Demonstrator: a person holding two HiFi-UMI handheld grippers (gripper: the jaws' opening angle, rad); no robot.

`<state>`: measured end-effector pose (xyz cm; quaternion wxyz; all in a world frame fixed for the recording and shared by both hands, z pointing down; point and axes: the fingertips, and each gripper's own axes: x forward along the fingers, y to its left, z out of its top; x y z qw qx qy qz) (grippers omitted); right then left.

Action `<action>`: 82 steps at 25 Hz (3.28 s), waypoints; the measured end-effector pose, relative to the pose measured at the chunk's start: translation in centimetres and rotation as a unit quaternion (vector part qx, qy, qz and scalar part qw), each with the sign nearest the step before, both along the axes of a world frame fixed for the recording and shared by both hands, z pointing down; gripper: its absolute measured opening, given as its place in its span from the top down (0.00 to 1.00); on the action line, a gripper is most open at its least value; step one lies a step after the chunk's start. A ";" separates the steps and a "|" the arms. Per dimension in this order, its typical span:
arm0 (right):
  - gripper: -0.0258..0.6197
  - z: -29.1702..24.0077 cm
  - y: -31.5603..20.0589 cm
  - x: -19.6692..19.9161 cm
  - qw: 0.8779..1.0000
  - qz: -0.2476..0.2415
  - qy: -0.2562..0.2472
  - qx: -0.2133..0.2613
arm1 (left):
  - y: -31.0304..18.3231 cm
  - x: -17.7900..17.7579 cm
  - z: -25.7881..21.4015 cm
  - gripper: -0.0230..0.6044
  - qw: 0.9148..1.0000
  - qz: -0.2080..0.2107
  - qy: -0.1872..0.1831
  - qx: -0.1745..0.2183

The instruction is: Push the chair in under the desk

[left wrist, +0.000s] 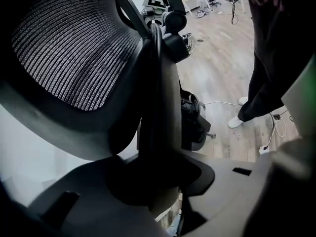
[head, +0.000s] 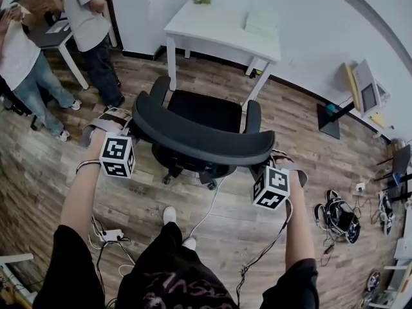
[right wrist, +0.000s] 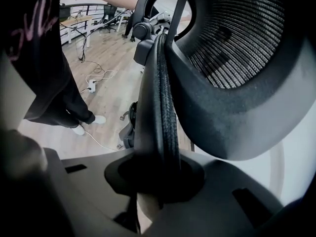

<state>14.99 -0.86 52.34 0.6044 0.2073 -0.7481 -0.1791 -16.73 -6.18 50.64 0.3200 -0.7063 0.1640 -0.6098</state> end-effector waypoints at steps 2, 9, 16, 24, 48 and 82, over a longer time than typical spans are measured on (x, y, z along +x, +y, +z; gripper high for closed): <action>0.83 -0.1 -1.7 0.7 1.000 0.004 0.000 0.001 | -1.9 0.8 -0.1 0.74 1.000 0.005 0.001 0.001; 0.83 0.8 -3.8 0.9 1.000 0.012 0.000 0.015 | -3.9 0.9 0.6 0.75 1.000 0.015 0.006 0.008; 0.82 1.1 -10.5 1.9 1.000 0.020 0.000 0.014 | -10.8 2.2 1.2 0.75 1.000 0.023 0.005 0.001; 0.82 0.5 -18.4 4.6 1.000 0.018 -0.001 0.012 | -19.0 4.8 0.7 0.75 1.000 0.019 -0.003 0.000; 0.82 0.9 -35.7 8.0 1.000 -0.002 0.003 0.009 | -34.7 7.7 1.0 0.76 1.000 -0.001 0.008 0.000; 0.83 2.5 -48.1 6.5 1.000 0.010 0.009 -0.003 | -48.8 6.7 3.3 0.81 1.000 -0.001 0.023 0.002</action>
